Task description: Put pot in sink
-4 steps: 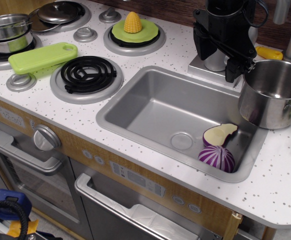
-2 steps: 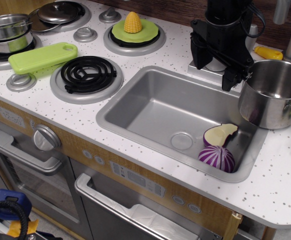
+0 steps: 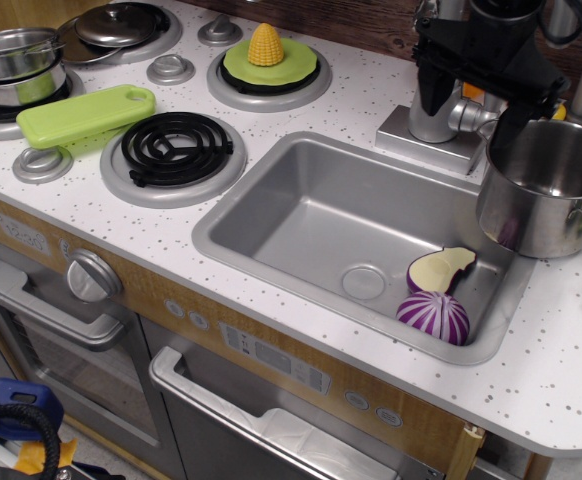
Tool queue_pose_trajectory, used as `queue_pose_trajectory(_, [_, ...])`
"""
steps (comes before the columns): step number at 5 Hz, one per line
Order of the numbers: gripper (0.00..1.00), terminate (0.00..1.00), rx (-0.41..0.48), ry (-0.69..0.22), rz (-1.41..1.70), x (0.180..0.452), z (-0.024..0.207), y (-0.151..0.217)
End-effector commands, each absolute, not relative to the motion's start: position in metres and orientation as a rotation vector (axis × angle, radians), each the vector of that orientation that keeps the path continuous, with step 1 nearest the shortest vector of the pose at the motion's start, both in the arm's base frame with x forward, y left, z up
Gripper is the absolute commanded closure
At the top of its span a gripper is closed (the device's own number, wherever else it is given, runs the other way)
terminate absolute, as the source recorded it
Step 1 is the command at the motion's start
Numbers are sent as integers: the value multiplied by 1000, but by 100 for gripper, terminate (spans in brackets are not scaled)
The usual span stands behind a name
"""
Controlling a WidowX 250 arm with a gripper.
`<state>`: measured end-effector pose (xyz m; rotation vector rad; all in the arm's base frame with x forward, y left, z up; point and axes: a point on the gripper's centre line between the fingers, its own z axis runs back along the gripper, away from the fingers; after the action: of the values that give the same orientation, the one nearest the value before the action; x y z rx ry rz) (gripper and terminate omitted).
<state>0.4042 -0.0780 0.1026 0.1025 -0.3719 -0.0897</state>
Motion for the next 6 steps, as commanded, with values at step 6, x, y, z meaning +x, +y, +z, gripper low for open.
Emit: queue_pose_trajectory(6, [0,0,-194,-476,24,429,62,-89])
